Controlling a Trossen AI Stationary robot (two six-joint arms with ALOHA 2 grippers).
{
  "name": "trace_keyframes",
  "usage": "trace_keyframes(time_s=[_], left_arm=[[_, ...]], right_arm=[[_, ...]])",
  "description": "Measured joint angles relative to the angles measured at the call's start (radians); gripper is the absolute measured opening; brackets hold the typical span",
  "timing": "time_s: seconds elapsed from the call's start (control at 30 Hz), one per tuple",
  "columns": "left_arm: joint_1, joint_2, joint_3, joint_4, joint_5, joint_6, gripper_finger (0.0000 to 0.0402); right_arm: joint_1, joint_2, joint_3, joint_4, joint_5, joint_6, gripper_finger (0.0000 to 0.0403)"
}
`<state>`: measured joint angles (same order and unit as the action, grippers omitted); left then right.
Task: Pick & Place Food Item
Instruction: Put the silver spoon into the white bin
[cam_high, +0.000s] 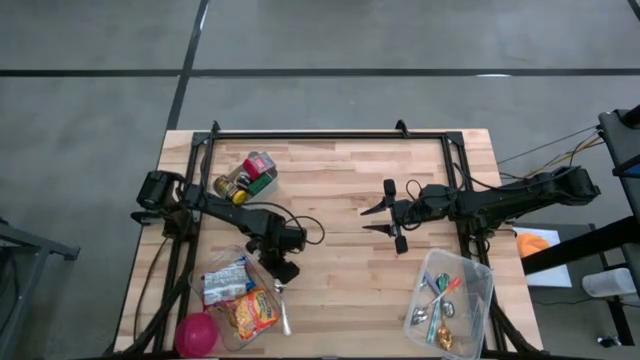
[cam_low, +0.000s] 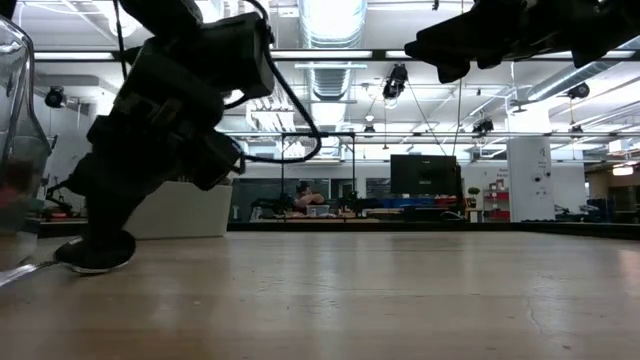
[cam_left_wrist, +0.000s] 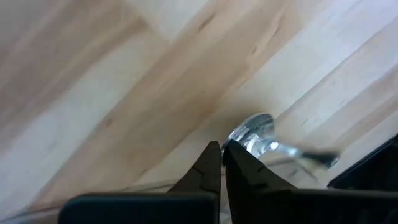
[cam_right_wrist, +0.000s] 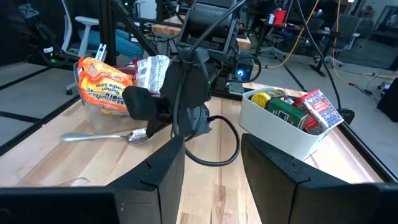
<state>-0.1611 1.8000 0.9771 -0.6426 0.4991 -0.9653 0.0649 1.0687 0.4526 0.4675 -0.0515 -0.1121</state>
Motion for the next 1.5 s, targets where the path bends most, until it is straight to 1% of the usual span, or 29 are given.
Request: trace_keyframes(time_s=[0.37,0.67,0.87,1.0,1.13,1.27,1.5], left_arm=[[0.037,0.000,0.071,0.030,-0.147,0.030,0.0001],[0.074,0.004,0.072,0.159,-0.215,0.070,0.0001],[0.105,0.004,0.072,0.279,-0.253,0.079,0.0000],[0.111,0.004,0.094,0.355,-0.291,0.122,0.0000],[0.111,0.006,0.115,0.392,-0.335,0.145,0.0000],[0.112,0.049,0.171,0.407,-0.363,0.147,0.0000],[0.129,0.194,0.354,0.391,-0.362,0.174,0.0000]], right_arm=[[0.000,0.000,0.000,0.000,0.000,0.000,0.0157],[0.000,0.000,0.000,0.000,0.000,0.000,0.0157],[0.000,0.000,0.000,0.000,0.000,0.000,0.0157],[0.000,0.000,0.000,0.000,0.000,0.000,0.0157],[0.000,0.000,0.000,0.000,0.000,0.000,0.0157],[0.000,0.000,0.000,0.000,0.000,0.000,0.0157],[0.000,0.000,0.000,-0.004,0.000,0.000,0.0157]])
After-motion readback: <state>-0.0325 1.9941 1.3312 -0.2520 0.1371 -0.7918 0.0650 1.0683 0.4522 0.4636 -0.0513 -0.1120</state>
